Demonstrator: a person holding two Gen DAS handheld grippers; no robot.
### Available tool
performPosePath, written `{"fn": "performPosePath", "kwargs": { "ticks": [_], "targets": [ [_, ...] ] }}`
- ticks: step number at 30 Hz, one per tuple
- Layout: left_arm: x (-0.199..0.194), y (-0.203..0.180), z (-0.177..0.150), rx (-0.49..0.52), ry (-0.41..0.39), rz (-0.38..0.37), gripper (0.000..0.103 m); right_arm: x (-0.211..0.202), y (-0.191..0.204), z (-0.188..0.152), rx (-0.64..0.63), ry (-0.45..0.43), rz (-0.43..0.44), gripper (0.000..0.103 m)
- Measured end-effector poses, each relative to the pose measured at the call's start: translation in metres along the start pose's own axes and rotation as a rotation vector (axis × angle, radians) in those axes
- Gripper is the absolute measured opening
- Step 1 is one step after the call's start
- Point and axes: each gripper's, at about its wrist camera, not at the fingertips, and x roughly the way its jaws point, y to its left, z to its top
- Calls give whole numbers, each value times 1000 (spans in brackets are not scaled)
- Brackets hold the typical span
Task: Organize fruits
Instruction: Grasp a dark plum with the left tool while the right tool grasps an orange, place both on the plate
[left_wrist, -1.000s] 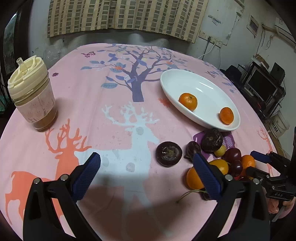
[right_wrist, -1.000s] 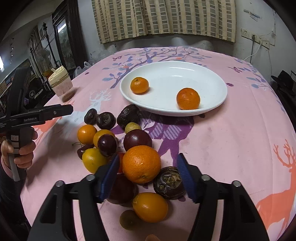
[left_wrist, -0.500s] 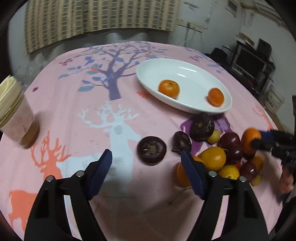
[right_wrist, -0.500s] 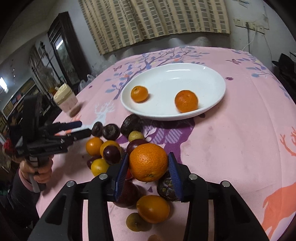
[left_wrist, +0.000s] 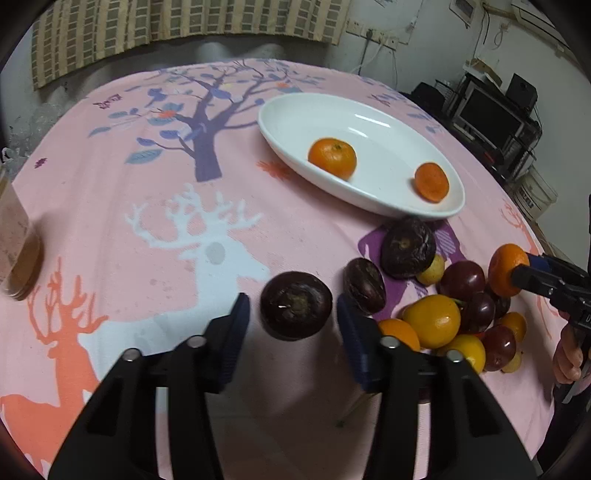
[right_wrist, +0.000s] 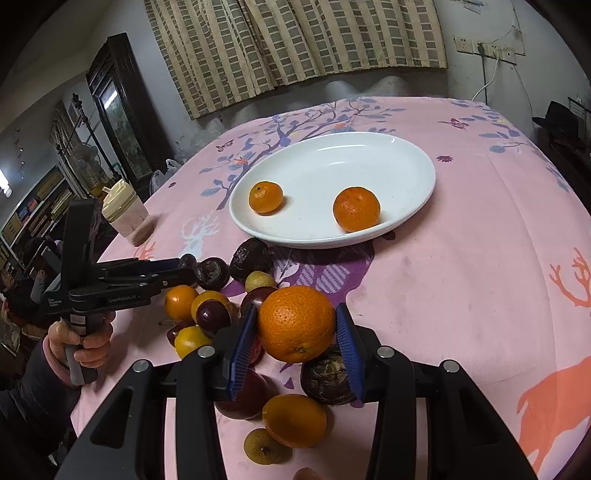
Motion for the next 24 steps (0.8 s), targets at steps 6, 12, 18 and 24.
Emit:
{"fn": "performPosePath", "kwargs": {
  "ticks": [6,12,18,24],
  "targets": [
    [0,-6,-3,36,-18,40,39,1,0,0,2,-3,2,44],
    [-32,-16,23,23,-159,13,39,-4,0,14,16,-102,9,44],
    [-18,-51,92,32,-220,-47,39,17,-3,66,50,-207,-57,44],
    [25,-61,124,10,-154,-9,39,61,-20,96,96,-153,-69,44]
  ]
}}
